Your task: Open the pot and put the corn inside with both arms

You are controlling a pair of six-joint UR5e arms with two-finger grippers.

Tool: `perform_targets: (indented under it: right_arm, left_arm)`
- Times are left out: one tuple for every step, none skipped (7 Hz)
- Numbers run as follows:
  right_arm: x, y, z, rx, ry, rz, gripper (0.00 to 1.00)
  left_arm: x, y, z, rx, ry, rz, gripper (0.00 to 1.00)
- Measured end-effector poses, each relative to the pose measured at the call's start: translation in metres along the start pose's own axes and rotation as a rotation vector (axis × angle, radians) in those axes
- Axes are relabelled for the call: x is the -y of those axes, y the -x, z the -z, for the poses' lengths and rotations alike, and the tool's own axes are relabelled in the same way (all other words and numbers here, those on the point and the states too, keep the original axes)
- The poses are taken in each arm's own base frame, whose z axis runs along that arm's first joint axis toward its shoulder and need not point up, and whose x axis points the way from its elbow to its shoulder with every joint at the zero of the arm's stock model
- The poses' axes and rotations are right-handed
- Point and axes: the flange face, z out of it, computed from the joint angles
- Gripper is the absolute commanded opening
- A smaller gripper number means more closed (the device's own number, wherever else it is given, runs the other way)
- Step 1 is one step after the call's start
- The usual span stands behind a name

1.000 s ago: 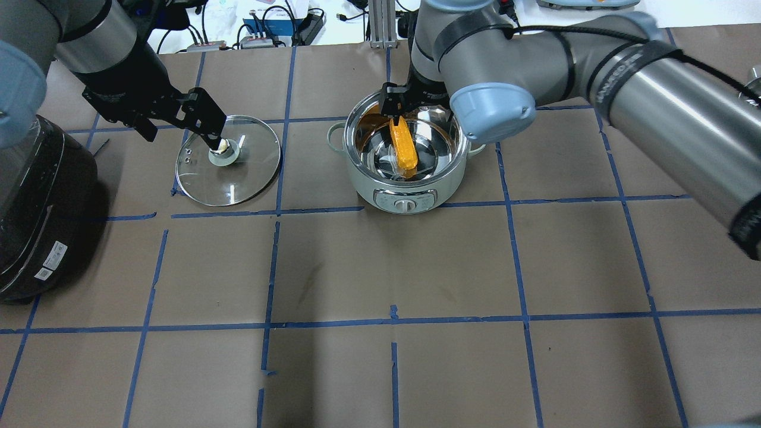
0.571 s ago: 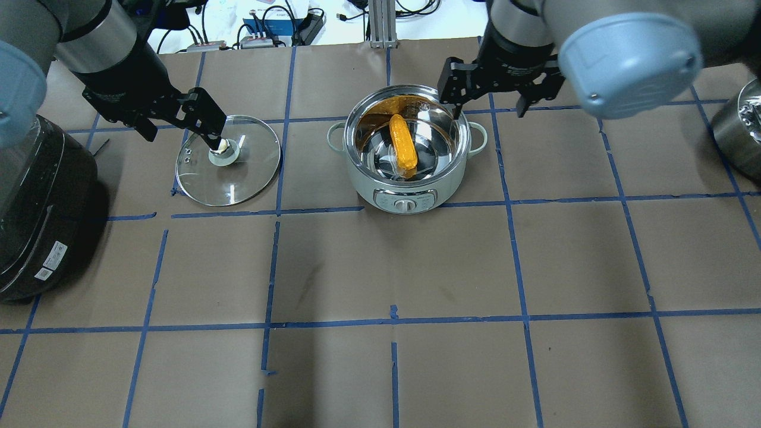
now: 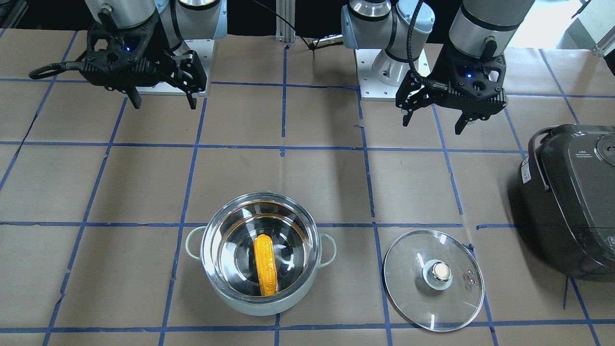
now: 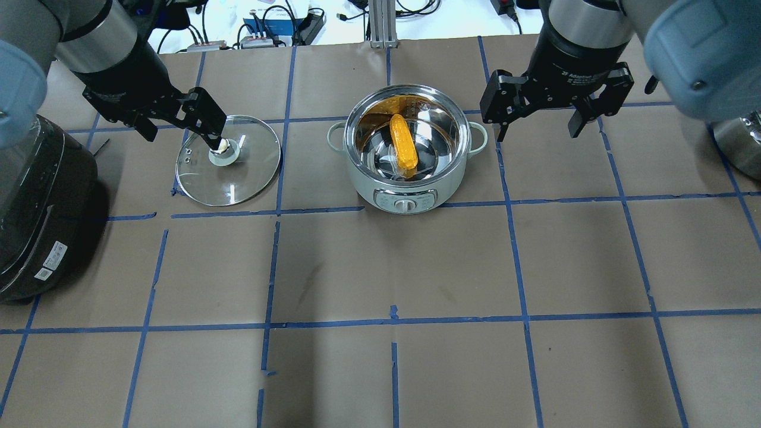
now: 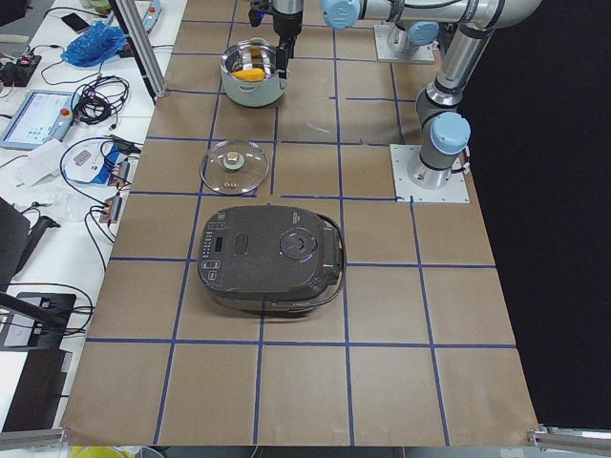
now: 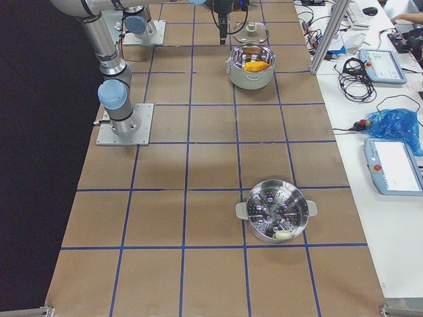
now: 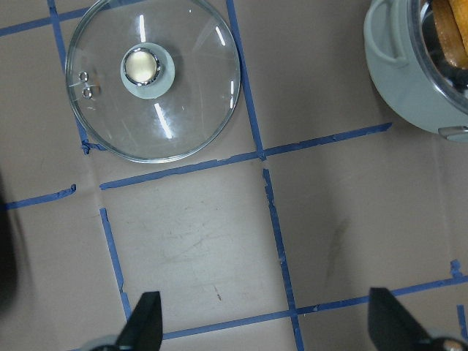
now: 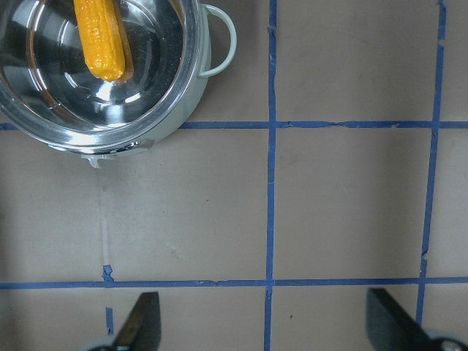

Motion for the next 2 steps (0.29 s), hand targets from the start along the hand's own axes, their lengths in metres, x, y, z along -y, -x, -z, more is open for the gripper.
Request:
perform_targets:
  right_arm:
    - [0.0014,-0.0017,-0.0005,0.002,-0.003,-0.006,1.00]
    - [0.0039,-0.0038,-0.0015,0.007,-0.002,-0.014,1.00]
  left_arm:
    - [0.0000,-0.0001,-0.0001,0.000,0.000,0.000,1.00]
    - [0.0000,-0.0001,-0.0001,0.000,0.000,-0.001,1.00]
